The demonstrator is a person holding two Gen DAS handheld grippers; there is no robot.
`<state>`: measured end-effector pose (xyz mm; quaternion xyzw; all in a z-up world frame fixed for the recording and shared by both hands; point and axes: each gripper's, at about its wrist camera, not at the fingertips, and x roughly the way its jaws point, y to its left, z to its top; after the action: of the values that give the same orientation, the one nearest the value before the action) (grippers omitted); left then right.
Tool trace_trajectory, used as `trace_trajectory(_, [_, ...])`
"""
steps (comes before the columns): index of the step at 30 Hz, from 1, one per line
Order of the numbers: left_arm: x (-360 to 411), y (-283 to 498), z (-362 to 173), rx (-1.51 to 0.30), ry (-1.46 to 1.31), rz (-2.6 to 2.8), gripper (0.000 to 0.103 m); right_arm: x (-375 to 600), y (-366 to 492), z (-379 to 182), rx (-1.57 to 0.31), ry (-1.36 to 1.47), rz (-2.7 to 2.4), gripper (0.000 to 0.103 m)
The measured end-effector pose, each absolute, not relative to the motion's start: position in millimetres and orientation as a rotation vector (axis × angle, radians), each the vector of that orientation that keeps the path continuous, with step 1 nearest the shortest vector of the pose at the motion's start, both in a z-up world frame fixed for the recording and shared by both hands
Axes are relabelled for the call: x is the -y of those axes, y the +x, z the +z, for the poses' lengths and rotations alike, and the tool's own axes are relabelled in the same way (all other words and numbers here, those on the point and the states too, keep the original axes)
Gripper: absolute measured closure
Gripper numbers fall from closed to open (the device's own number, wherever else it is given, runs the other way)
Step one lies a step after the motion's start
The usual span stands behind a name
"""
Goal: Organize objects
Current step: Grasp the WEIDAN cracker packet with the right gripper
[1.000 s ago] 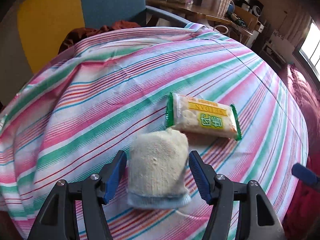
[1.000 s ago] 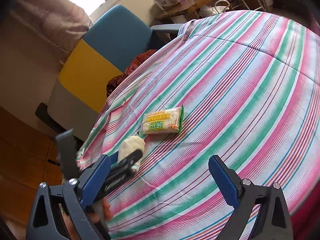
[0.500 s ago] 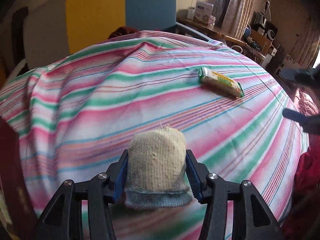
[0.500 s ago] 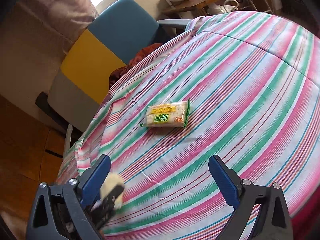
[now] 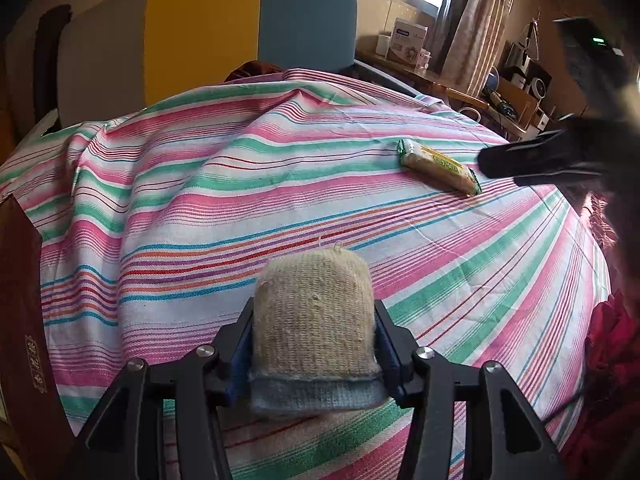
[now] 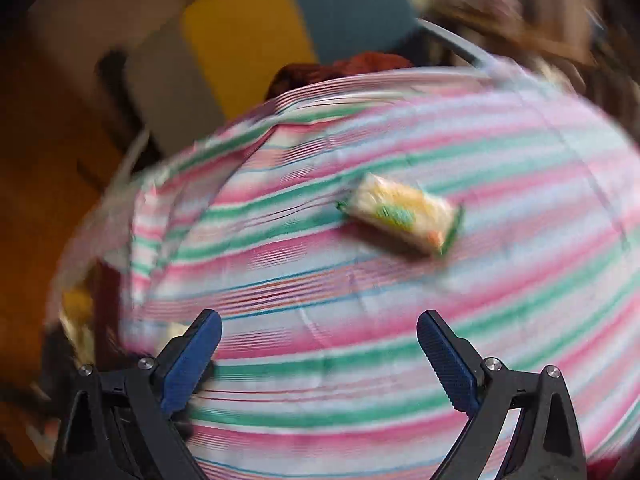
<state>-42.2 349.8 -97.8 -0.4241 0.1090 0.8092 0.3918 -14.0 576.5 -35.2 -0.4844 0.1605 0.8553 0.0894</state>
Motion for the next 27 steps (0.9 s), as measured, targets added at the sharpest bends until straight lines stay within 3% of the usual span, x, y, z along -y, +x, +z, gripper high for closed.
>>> trace_trajectory(3, [-347.1, -43.4, -98.1, -0.247, -1.078, 2.052, 0.05, -591.5, -41.0, -50.7, -0.284, -1.554, 2.49, 0.004])
trace_trajectory(9, [-346.2, -42.9, -98.6, -0.244, -1.067, 2.056, 0.049, -623.8, -91.3, -79.4, -0.129, -1.668, 2.406, 0.004])
trace_trajectory(15, [-344.5, -44.2, -99.5, -0.22, -1.065, 2.049, 0.048, -639.5, -125.0, -103.6, -0.012, -1.743, 2.384, 0.004])
trace_trajectory(18, [-344.2, -43.5, -99.5, -0.217, -1.062, 2.049, 0.048, -648.9, -126.5, -108.1, -0.076, -1.753, 2.404, 0.004])
trace_trajectory(21, [-345.0, -42.9, -99.1, -0.224, -1.059, 2.053, 0.048, -653.7, -117.4, -105.4, -0.163, -1.746, 2.432, 0.019])
trace_trajectory(23, [-344.8, -42.9, -99.0, -0.223, -1.057, 2.053, 0.048, -651.6, -108.7, -99.7, -0.209, -1.746, 2.429, 0.049])
trace_trajectory(27, [-343.5, -44.2, -99.0, -0.21, -1.056, 2.049, 0.048, -629.8, -83.9, -97.9, -0.245, -1.795, 2.388, 0.054])
